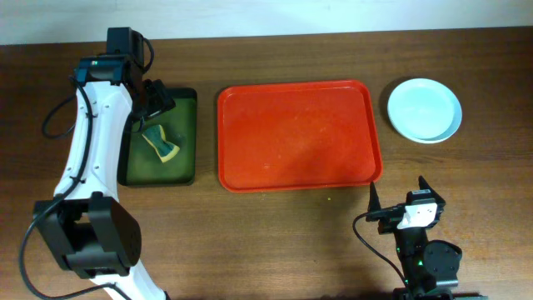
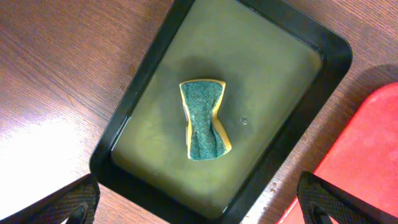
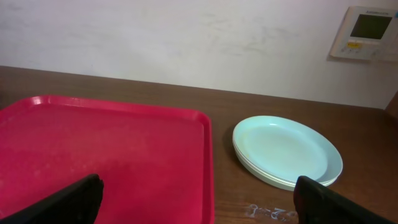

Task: Clean dirty plates on tray and stack at the side

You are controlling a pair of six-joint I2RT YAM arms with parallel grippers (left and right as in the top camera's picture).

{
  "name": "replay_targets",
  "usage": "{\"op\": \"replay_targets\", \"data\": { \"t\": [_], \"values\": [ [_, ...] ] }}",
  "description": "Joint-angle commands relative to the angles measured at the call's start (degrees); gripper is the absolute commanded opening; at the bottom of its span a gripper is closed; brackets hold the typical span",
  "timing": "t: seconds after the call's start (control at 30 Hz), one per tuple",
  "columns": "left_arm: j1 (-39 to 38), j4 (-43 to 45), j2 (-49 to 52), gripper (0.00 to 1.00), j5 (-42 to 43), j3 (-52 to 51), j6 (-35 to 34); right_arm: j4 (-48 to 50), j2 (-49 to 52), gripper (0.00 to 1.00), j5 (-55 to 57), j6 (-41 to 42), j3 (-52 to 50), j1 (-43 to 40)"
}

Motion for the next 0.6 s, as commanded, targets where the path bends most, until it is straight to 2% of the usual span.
{"op": "replay_targets", "data": {
  "t": [0.0,0.1,0.2,0.3,0.37,0.43,0.47,0.53,0.57],
  "values": [
    [0.31,-0.17,-0.61,0.99,-0.68,0.24,0.00,0.13,-0.61,0.98,0.50,-0.37,-0.61,-0.42],
    [0.31,-3.28,-2.97,0.99,-0.87,0.24,-0.02,0.13,-0.61,0.98,0.50,-0.37,-0.61,-0.42],
    [0.31,-10.99,-5.46,0.99,-1.31,0.13,0.00,0.13,-0.61,0.98,0.50,-0.37,-0.61,-0.42],
    [0.24,-10.62,-9.81,0.99,-1.29,-3.10,-0.04,0.13,-0.61,0.98,0.50,-0.37,-0.61,-0.42],
    [0.24,-6.71,-14.84,0.99,-1.27,-10.47,-0.04,0.13,-0.61,0.98,0.50,-0.37,-0.61,-0.42],
    [0.24,2.71,-22.10,0.99,0.09,-22.51,-0.02,0.13,-0.61,0.98,0.50,-0.37,-0.61,-0.42],
    [0.24,11.17,-29.42,0.99,1.31,-32.98,0.42,0.13,-0.61,0.98,0.50,-0.37,-0.61,-0.42],
    [0.24,21.18,-41.07,0.99,2.64,-46.31,0.48,0.13,-0.61,0.98,0.50,-0.37,-0.61,-0.42],
    [0.24,27.08,-51.39,0.99,5.60,-55.25,1.79,0.13,-0.61,0.98,0.50,-0.37,-0.61,-0.42]
  ]
}}
